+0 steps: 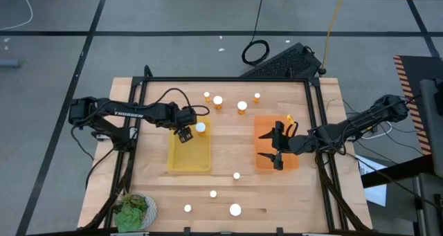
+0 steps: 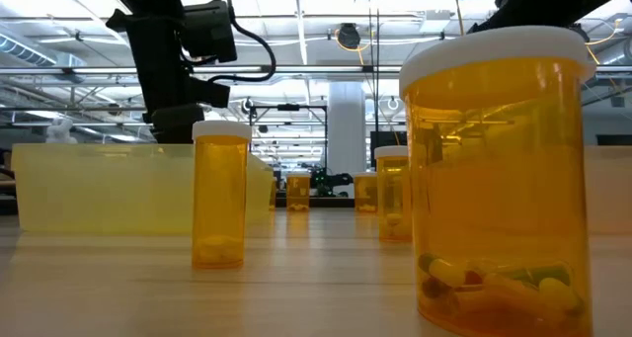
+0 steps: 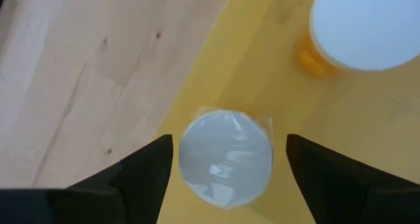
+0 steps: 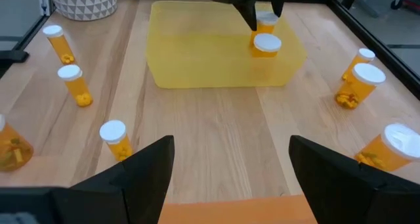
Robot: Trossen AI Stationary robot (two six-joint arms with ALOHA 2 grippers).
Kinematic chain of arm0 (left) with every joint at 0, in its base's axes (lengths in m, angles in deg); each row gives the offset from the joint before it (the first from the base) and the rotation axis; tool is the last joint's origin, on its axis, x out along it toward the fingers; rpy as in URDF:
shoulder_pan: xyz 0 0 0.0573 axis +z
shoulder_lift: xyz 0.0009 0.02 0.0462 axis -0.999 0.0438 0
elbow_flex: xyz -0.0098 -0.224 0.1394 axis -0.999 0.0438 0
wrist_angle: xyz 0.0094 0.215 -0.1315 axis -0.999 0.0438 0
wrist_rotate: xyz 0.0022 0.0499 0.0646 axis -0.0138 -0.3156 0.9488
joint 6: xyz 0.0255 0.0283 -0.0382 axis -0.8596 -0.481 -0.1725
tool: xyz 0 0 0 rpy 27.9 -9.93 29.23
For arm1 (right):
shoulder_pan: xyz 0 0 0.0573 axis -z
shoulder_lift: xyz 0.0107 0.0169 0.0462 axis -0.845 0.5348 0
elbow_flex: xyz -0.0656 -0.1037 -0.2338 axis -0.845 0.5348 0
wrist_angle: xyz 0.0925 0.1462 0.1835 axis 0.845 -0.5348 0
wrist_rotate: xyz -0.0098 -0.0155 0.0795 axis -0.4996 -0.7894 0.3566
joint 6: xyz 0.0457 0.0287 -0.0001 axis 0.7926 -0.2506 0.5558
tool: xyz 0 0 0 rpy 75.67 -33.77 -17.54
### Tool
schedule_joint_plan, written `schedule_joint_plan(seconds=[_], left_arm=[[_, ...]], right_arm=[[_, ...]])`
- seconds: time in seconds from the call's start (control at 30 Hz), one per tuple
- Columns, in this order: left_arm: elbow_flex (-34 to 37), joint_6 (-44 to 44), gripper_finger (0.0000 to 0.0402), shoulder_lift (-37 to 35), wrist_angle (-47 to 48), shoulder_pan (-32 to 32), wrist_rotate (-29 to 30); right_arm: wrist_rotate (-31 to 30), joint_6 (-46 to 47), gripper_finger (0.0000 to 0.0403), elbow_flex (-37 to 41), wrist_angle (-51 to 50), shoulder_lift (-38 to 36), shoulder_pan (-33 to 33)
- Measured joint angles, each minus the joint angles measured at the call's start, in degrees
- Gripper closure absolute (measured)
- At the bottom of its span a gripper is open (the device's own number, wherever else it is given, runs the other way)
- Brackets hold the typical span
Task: Pick and place medicine bottles into bin by pill shape (circle, oval)
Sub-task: Put the small orange pill bottle into the orange bin
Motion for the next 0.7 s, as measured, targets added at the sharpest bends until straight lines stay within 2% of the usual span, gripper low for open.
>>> schedule_joint_plan(seconds=[0.4,0.57,0.7], left_arm=[[-3.76,-2.37,0.0123,-4.4,1.73,-2.82,0.16],[-3.92,-4.67,0.0132,-6.99,1.14,-3.92,-0.32],[-3.92,-6.07,0.0142,-9.11,-0.56,-3.96,-0.32]], right_arm=[[-0.28,3.05,0.0106,0.0,2.7,0.0,1.59],[-0.3,3.17,0.0106,-0.36,6.28,0.0,5.91],[-0.56,0.74,0.011,-1.33,6.7,0.0,12.36]])
